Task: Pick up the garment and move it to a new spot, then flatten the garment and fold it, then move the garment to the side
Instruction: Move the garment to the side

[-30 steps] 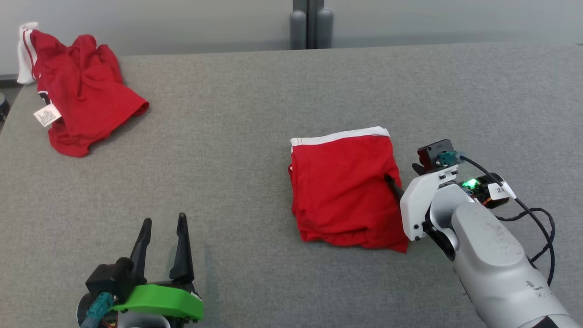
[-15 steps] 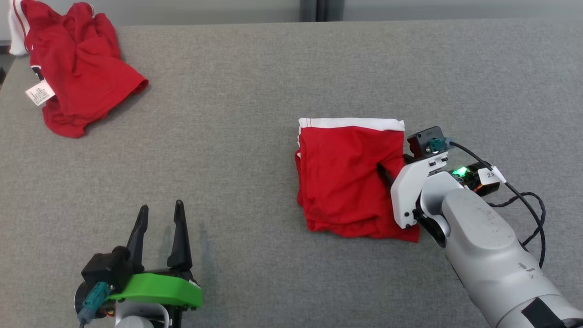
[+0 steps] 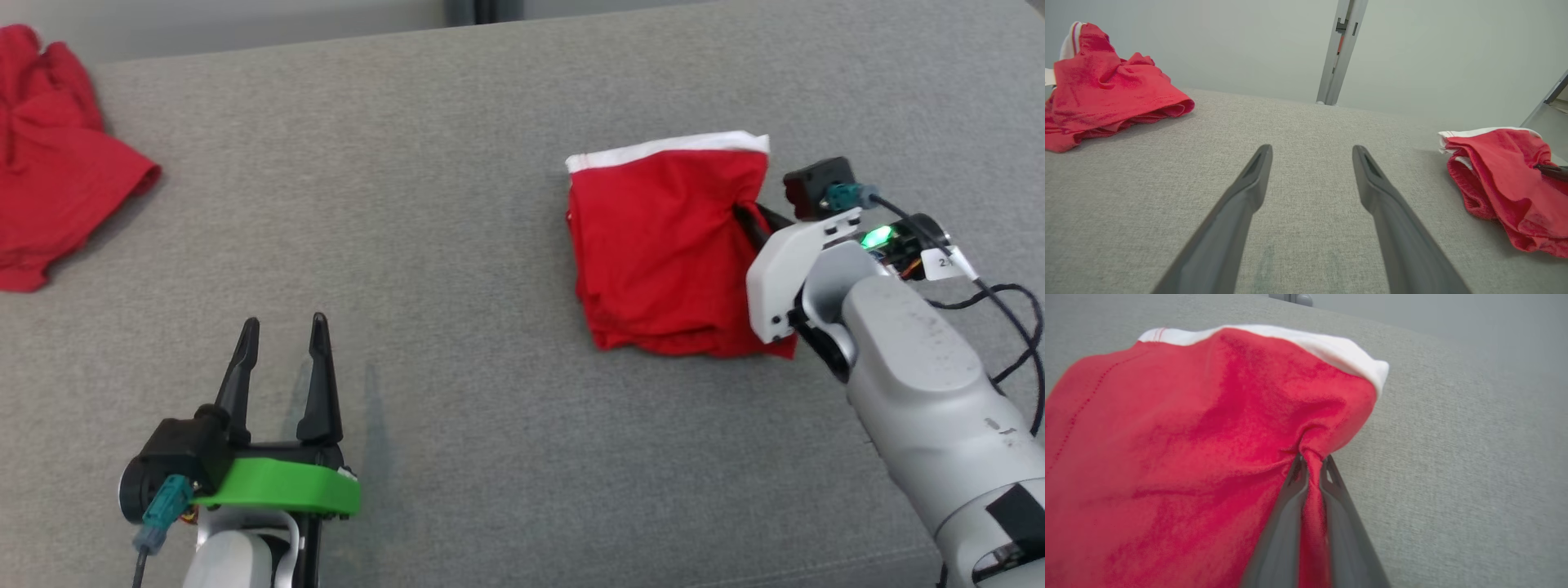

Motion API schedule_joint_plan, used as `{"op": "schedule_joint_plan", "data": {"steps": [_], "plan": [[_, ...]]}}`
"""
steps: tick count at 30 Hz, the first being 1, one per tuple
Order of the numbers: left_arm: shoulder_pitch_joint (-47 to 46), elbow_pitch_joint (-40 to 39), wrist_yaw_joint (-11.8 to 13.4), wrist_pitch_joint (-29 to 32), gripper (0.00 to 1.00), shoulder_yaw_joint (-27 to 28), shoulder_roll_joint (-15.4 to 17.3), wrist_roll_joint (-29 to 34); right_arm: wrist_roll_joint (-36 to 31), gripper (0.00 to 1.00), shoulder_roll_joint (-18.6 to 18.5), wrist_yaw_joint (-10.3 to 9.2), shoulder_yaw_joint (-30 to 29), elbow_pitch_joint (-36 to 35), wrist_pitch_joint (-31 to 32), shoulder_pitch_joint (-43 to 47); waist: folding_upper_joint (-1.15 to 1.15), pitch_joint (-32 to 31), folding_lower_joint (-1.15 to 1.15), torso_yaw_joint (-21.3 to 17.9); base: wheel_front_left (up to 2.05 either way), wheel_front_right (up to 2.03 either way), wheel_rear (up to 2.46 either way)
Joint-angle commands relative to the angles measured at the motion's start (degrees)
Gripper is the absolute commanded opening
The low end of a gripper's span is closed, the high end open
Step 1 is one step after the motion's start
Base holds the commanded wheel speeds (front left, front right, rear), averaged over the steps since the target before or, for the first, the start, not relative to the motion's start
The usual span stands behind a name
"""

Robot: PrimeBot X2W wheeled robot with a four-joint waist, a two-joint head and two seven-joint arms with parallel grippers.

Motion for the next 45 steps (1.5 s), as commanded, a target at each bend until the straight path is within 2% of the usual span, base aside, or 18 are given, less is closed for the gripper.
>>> {"op": "schedule_joint_plan", "data": {"steps": [1,2,10,14,18,23,29,32,33,38,42,45], "plan": [[-1.62,-0.47,-0.37,0.0,1.0,0.05,0.14,1.03,-0.22,0.0,-1.32,-0.11,-0.67,-0.22,-0.65,-0.94,0.0,2.42,0.0,-4.96,0.0,0.0,0.0],[-2.21,-0.86,-0.53,0.0,1.0,-0.13,0.22,1.98,-0.31,0.0,-2.24,-0.1,-1.47,-0.28,-1.08,-1.4,0.0,3.47,0.0,-7.36,0.0,0.0,0.0],[-4.6,-1.36,-1.16,0.0,1.0,-2.08,2.12,4.23,0.65,0.0,-3.28,-0.1,-5.9,0.33,-4.18,-1.91,0.0,7.33,0.0,-16.39,0.0,0.0,0.0],[-5.1,-1.15,-1.32,0.01,1.0,-3.02,3.27,4.58,0.63,0.0,-2.24,-0.1,-7.79,1.12,-6.18,-1.82,0.0,8.46,0.0,-19.49,0.0,0.0,0.0],[-5.66,-0.96,-1.32,0.0,1.0,-3.86,4.01,4.64,0.0,0.0,-1.64,-0.1,-9.31,2.19,-7.96,-2.47,0.0,9.19,0.0,-20.55,0.0,0.0,0.0],[-6.53,-1.23,-1.36,0.02,1.0,-4.89,4.58,4.58,-1.68,0.0,-1.69,-0.1,-10.3,3.34,-8.94,-5.04,0.0,10.26,0.0,-19.27,0.0,0.0,0.0],[-7.88,-2.33,-1.19,0.02,1.0,-5.49,4.55,4.19,-4.16,0.0,-4.26,-0.1,-10.6,4.38,-8.04,-10.67,0.0,11.99,0.0,-14.85,0.0,0.0,0.0],[-8.39,-2.91,-1.03,0.03,1.0,-5.47,4.39,3.66,-5.38,0.0,-6.98,-0.1,-11.12,5.16,-7.06,-13.98,0.0,13.07,0.0,-12.24,0.0,0.0,0.0],[-8.77,-3.2,-0.92,0.02,1.0,-5.67,4.34,3.54,-6.11,0.0,-9.05,-0.1,-11.75,6.21,-6.26,-15.68,0.0,13.77,0.0,-10.44,0.0,0.0,0.0],[-9.14,-4.14,-0.66,0.02,1.0,-5.92,4.12,3.46,-8.55,0.0,-14.69,-0.1,-11.59,8.64,-5.31,-19.48,0.0,15.44,0.0,-6.49,0.0,0.0,0.0],[-9.13,-4.72,-0.57,0.01,1.0,-5.98,4.05,3.58,-9.75,0.0,-18.18,-0.1,-12.76,10.54,-6.53,-21.66,0.0,16.68,0.0,-4.58,0.0,0.0,0.0],[-9.07,-5.03,-0.67,0.01,1.0,-6.08,3.93,3.66,-10.67,0.0,-19.49,-0.1,-13.75,12.05,-7.87,-22.45,0.0,17.22,0.0,-3.8,0.0,0.0,0.0]]}}
